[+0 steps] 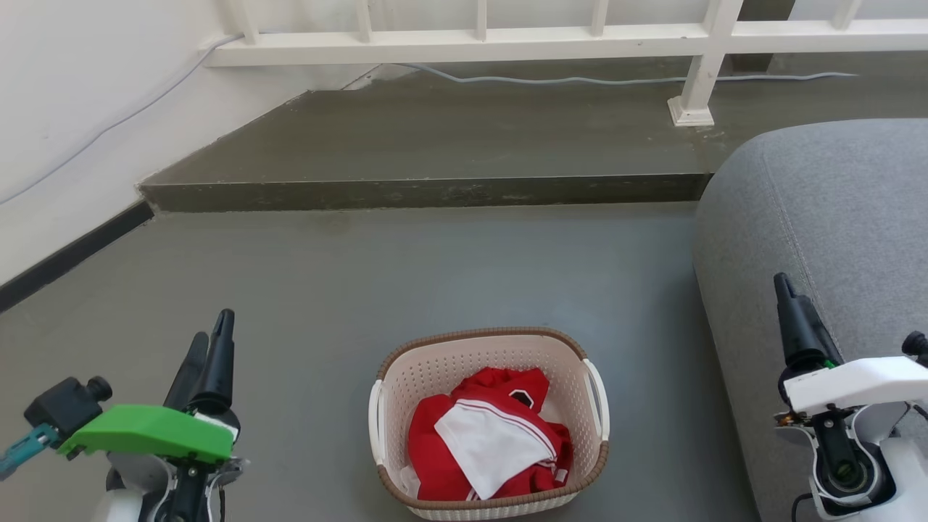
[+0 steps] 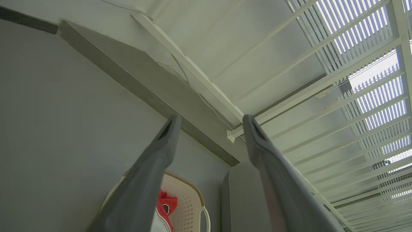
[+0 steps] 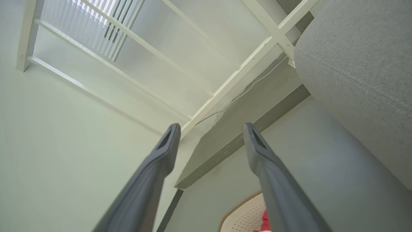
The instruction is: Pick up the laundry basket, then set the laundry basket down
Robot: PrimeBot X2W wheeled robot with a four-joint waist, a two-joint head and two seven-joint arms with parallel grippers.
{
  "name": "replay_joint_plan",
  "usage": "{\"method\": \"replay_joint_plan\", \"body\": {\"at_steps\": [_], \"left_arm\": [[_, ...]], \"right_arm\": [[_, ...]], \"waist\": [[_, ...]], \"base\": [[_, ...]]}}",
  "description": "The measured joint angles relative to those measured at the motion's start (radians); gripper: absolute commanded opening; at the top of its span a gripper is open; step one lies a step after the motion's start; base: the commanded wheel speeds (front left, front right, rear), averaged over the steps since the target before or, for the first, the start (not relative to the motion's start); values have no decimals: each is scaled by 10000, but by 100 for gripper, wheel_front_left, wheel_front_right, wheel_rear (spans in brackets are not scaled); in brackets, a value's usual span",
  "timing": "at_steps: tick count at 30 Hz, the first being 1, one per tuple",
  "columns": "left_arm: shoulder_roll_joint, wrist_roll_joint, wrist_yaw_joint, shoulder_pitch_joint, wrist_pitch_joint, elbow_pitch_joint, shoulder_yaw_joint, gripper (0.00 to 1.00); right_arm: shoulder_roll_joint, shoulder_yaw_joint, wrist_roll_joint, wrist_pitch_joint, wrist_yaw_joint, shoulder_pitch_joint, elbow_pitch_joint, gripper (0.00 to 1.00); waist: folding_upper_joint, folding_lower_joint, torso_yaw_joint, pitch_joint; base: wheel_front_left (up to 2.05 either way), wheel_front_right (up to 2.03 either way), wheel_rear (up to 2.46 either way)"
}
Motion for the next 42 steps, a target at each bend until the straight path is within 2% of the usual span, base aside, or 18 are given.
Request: {"method": "replay_joint_plan", "body": {"at_steps": [13, 21, 42], "left_arm": [[209, 2293, 422, -269, -407, -263, -746, 100], [322, 3517, 644, -272, -686, -309, -1281, 100], [499, 6073, 1043, -281, -1394, -251, -2205, 100]], "right_arm": [[-174, 740, -2510, -428, -512, 0, -75, 100], [-207, 1024, -3659, -704, -773, 9, 98, 100], [-268, 1787, -6566, -1404, -1055, 10, 234, 100]], "waist": [[0, 0, 32, 68], [0, 0, 32, 35], [0, 0, -56, -15]], "base": [[0, 0, 0], [0, 0, 0], [0, 0, 0]]}}
